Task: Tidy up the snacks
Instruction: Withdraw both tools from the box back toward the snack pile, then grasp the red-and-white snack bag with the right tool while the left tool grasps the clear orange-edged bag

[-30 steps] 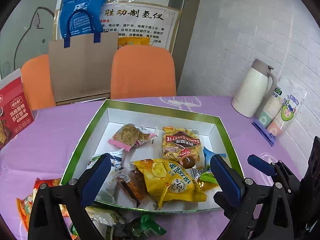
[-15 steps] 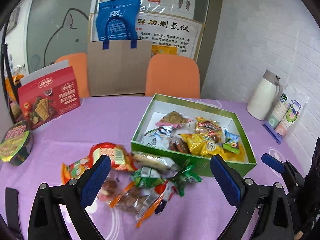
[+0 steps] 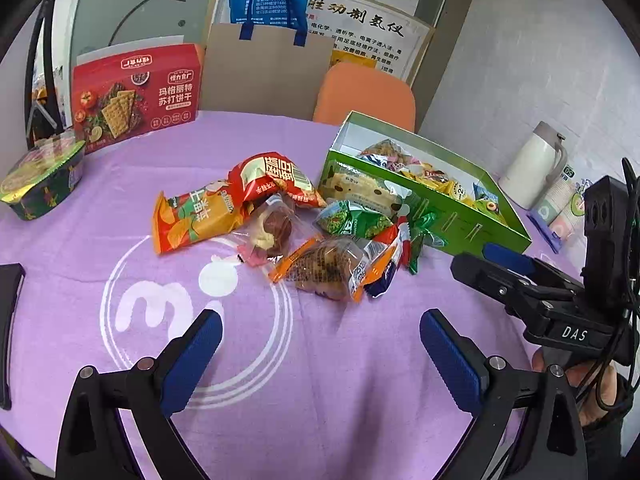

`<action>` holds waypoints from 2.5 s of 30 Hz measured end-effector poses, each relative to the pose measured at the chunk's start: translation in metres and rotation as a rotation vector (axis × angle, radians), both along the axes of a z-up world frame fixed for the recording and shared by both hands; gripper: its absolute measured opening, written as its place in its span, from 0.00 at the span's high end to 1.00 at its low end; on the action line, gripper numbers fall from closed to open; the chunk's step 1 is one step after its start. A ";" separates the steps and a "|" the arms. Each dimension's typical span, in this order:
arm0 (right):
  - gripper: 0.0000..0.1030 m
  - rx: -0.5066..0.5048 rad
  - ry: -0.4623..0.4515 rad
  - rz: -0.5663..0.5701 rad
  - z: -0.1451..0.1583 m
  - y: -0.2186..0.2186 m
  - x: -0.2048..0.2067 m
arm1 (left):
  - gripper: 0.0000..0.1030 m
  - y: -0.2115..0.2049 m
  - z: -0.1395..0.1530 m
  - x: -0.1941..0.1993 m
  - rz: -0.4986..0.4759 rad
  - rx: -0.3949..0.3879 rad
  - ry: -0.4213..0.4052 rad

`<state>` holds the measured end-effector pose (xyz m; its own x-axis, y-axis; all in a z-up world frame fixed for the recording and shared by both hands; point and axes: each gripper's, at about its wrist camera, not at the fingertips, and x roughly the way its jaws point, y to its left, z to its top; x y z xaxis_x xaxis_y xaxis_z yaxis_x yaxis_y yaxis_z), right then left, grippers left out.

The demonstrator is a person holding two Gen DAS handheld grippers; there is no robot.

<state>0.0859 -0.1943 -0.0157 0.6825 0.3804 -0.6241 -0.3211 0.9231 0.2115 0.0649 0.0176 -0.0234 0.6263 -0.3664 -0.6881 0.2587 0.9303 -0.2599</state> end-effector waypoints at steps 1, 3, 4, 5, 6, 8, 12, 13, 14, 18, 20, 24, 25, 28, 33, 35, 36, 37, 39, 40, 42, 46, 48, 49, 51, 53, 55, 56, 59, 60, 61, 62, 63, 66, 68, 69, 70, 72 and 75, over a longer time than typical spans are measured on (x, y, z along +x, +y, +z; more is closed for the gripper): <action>0.21 -0.009 -0.001 0.014 0.000 0.007 0.004 | 0.02 0.002 -0.001 0.000 -0.001 -0.003 0.002; 0.31 -0.030 -0.001 0.030 -0.002 0.017 0.015 | 0.04 0.006 -0.002 0.000 -0.001 -0.010 0.004; 0.33 -0.039 0.003 0.039 -0.004 0.023 0.019 | 0.04 0.007 -0.002 -0.001 -0.001 -0.016 0.003; 0.34 -0.047 0.009 0.048 -0.007 0.028 0.025 | 0.04 0.009 -0.002 -0.001 -0.001 -0.022 0.002; 0.35 -0.055 0.015 0.051 -0.010 0.031 0.028 | 0.04 0.012 -0.002 -0.002 0.001 -0.025 0.001; 0.46 -0.060 0.040 0.061 -0.019 0.033 0.034 | 0.04 0.016 -0.002 -0.002 0.008 -0.027 0.002; 0.56 -0.024 0.083 0.082 -0.025 0.020 0.023 | 0.05 0.020 0.001 -0.005 -0.005 -0.051 0.000; 0.56 -0.027 0.087 0.082 -0.026 0.016 0.017 | 0.05 0.018 0.002 -0.005 -0.016 -0.054 -0.003; 0.56 -0.030 0.089 0.076 -0.027 0.012 0.012 | 0.06 0.016 0.003 -0.005 -0.030 -0.056 -0.006; 0.56 -0.010 0.076 0.051 -0.022 -0.007 -0.007 | 0.12 -0.001 0.007 -0.003 -0.111 -0.098 -0.009; 0.56 0.010 0.059 0.027 -0.016 -0.016 -0.012 | 0.16 -0.013 0.008 0.001 -0.144 -0.100 -0.004; 0.52 0.024 0.047 -0.001 -0.008 -0.028 -0.013 | 0.20 -0.034 0.006 0.006 -0.196 -0.071 -0.003; 0.51 0.037 0.052 0.009 -0.008 -0.028 -0.013 | 0.20 -0.037 0.004 0.008 -0.197 -0.061 0.003; 0.47 0.059 0.072 0.040 -0.015 -0.023 -0.008 | 0.20 -0.038 -0.004 0.008 -0.181 -0.045 0.030; 0.46 0.100 0.126 0.078 -0.032 -0.012 0.005 | 0.21 -0.036 -0.012 0.008 -0.168 -0.033 0.053; 0.66 0.100 0.133 0.090 -0.032 -0.014 0.002 | 0.22 -0.034 -0.014 0.009 -0.160 -0.023 0.055; 0.69 0.086 0.133 0.087 -0.032 -0.016 0.000 | 0.22 -0.034 -0.014 0.010 -0.158 -0.028 0.055; 0.70 0.075 0.136 0.083 -0.032 -0.018 -0.002 | 0.22 -0.033 -0.014 0.012 -0.153 -0.032 0.058; 0.70 0.057 0.132 0.071 -0.031 -0.024 -0.009 | 0.22 -0.034 -0.014 0.016 -0.151 -0.039 0.059; 0.70 0.053 0.132 0.065 -0.030 -0.027 -0.011 | 0.22 -0.035 -0.014 0.019 -0.149 -0.041 0.060; 0.70 0.049 0.132 0.054 -0.030 -0.032 -0.015 | 0.22 -0.039 -0.015 0.026 -0.146 -0.043 0.063; 0.65 0.043 0.131 0.059 -0.031 -0.034 -0.018 | 0.21 -0.044 -0.024 0.036 -0.170 -0.083 0.096; 0.56 0.039 0.139 0.054 -0.033 -0.032 -0.015 | 0.21 -0.043 -0.027 0.037 -0.176 -0.099 0.109; 0.52 0.040 0.146 0.051 -0.036 -0.031 -0.013 | 0.21 -0.043 -0.027 0.037 -0.178 -0.102 0.109; 0.50 0.056 0.158 0.052 -0.039 -0.032 -0.012 | 0.21 -0.043 -0.027 0.036 -0.188 -0.108 0.110; 0.50 0.068 0.164 0.052 -0.041 -0.033 -0.013 | 0.21 -0.041 -0.029 0.035 -0.193 -0.128 0.123; 0.50 0.069 0.165 0.051 -0.041 -0.033 -0.014 | 0.21 -0.039 -0.030 0.035 -0.199 -0.150 0.139; 0.51 0.065 0.164 0.052 -0.041 -0.033 -0.014 | 0.21 -0.036 -0.031 0.034 -0.203 -0.159 0.149; 0.50 0.068 0.162 0.053 -0.040 -0.033 -0.013 | 0.21 -0.028 -0.026 0.027 -0.219 -0.183 0.148; 0.50 0.071 0.161 0.053 -0.039 -0.033 -0.012 | 0.21 -0.027 -0.023 0.023 -0.230 -0.190 0.138; 0.50 0.072 0.162 0.053 -0.040 -0.033 -0.011 | 0.21 -0.025 -0.020 0.020 -0.246 -0.193 0.126; 0.50 0.073 0.164 0.053 -0.040 -0.033 -0.011 | 0.21 -0.024 -0.017 0.017 -0.260 -0.194 0.113; 0.50 0.076 0.166 0.054 -0.041 -0.032 -0.010 | 0.21 -0.024 -0.015 0.015 -0.269 -0.184 0.103; 0.50 0.084 0.158 0.055 -0.042 -0.032 -0.009 | 0.21 -0.034 -0.019 0.016 -0.306 -0.131 0.104; 0.52 0.078 0.153 0.061 -0.042 -0.033 -0.009 | 0.20 -0.042 -0.026 0.018 -0.323 -0.097 0.114; 0.54 0.070 0.152 0.055 -0.042 -0.033 -0.009 | 0.20 -0.045 -0.031 0.020 -0.325 -0.083 0.124; 0.55 0.071 0.151 0.051 -0.042 -0.034 -0.009 | 0.20 -0.046 -0.029 0.018 -0.315 -0.074 0.082; 0.56 0.083 0.149 0.043 -0.043 -0.035 -0.010 | 0.26 -0.049 -0.030 0.020 -0.293 -0.048 0.080; 0.57 0.086 0.147 0.028 -0.042 -0.036 -0.012 | 0.57 -0.052 -0.027 0.020 -0.257 0.003 0.088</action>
<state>0.0740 -0.2298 -0.0578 0.5742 0.4545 -0.6809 -0.3063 0.8906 0.3362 0.0848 -0.0340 -0.0505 0.4512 -0.5034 -0.7369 0.4628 0.8380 -0.2891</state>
